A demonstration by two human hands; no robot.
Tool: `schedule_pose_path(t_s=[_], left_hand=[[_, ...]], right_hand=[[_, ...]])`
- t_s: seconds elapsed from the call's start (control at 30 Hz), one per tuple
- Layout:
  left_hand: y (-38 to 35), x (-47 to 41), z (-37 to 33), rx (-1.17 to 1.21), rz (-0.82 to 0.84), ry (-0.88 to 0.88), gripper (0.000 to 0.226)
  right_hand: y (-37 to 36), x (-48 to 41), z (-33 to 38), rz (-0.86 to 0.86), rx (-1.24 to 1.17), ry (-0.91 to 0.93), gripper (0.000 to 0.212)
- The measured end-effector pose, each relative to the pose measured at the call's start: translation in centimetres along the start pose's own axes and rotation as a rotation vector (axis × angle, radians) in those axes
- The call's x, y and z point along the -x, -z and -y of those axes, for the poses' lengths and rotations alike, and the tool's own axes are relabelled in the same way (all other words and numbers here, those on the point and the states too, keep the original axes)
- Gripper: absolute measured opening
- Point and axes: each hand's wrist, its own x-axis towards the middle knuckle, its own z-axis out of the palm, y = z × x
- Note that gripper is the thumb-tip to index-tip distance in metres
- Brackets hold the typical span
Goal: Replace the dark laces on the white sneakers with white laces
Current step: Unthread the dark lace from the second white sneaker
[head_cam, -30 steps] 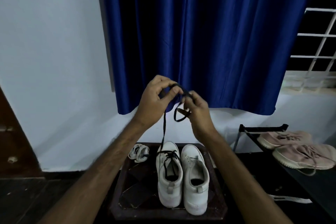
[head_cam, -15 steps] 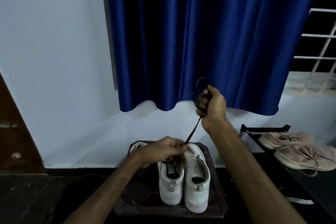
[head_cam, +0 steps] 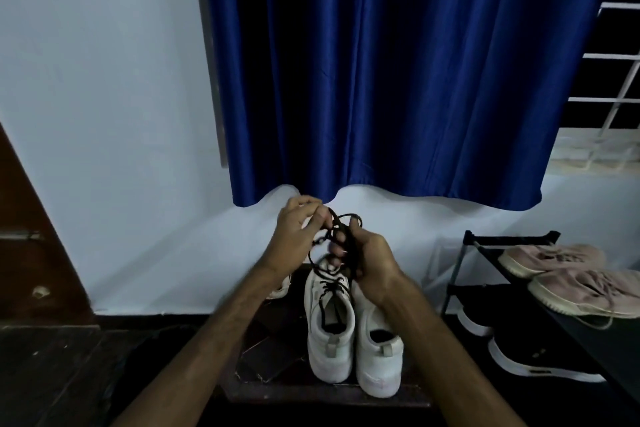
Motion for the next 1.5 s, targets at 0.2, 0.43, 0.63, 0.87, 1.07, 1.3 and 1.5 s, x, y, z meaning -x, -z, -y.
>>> schedule_pose_path(t_s=[0.2,0.43,0.63,0.87,1.07,1.3,1.5], left_hand=[[-2.9,4.1,-0.9,0.395,0.234,0.334,0.05],[-1.6,4.4,0.4,0.765,-0.066,0.351,0.038],[-1.6,3.6,0.1,0.714,-0.143,0.261,0.019],[-0.3,5.9,2.4,0.337,-0.155,0.189,0.016],[0.3,8.3,7.5,0.384,-0.514,0.277,0.011],[2.4,12.8,15.4,-0.039,-0.267,0.392,0.035],[2.5,13.7,15.4,-0.11,-0.326,0.382,0.023]], right_hand=[[-2.3,-0.3,4.4,-0.103,-0.213,0.224,0.044],[-0.6,-2.3,6.2,-0.425,0.071,0.451,0.026],[-3.2,-2.1,-3.4,-0.125,0.388,0.126,0.04],[-5.1,-3.5,-8.9,-0.135,0.34,0.175,0.026],[-7.0,-2.6,-13.0,-0.116,0.596,0.176,0.022],[-4.4,-1.9,-19.9,0.008,1.293,0.27,0.041],[-5.3,-0.2,-20.4,-0.184,1.439,0.553,0.046]])
